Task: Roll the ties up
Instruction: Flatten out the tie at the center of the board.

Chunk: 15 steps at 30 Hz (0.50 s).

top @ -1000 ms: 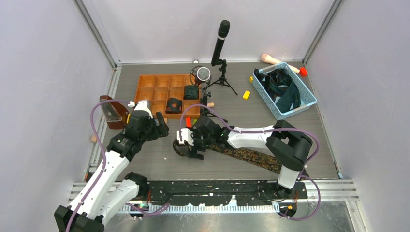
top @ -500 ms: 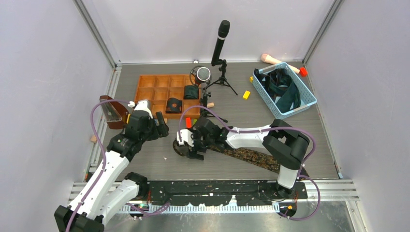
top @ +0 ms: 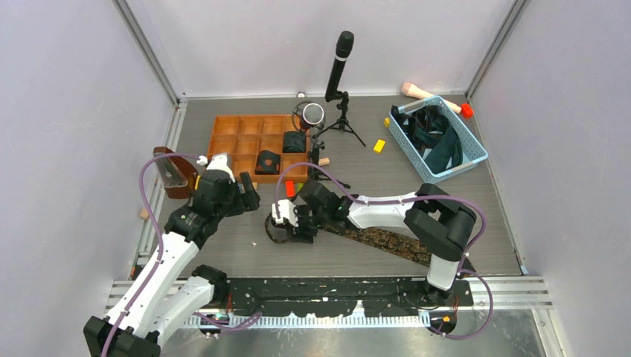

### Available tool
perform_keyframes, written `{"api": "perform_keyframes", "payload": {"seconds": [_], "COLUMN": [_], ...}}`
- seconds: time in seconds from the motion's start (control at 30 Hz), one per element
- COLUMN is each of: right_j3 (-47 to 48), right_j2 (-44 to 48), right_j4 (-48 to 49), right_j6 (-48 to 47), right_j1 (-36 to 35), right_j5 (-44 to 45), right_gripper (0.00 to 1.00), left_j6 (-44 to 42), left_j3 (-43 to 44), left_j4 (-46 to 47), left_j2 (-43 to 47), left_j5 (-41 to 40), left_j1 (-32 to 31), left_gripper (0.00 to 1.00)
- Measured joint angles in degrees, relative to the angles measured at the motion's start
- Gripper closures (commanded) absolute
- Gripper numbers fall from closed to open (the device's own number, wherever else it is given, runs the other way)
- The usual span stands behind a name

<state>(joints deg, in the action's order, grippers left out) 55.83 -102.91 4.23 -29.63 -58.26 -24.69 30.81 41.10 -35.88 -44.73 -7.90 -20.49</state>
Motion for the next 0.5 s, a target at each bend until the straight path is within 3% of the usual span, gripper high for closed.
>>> {"api": "perform_keyframes", "payload": {"seconds": [0.5], "right_j3": [-0.02], "right_j2": [0.0], "right_j4": [0.31], "right_j6": [2.78], "right_j1": [-0.39], "right_j5": [-1.27], "right_gripper": [0.54], "left_j6": [0.28], "left_j3": [-0.39], "left_j4": [0.02], "left_j2": [-0.02], "left_j5": [0.2], "left_j1": [0.0], "left_gripper": [0.21]}}
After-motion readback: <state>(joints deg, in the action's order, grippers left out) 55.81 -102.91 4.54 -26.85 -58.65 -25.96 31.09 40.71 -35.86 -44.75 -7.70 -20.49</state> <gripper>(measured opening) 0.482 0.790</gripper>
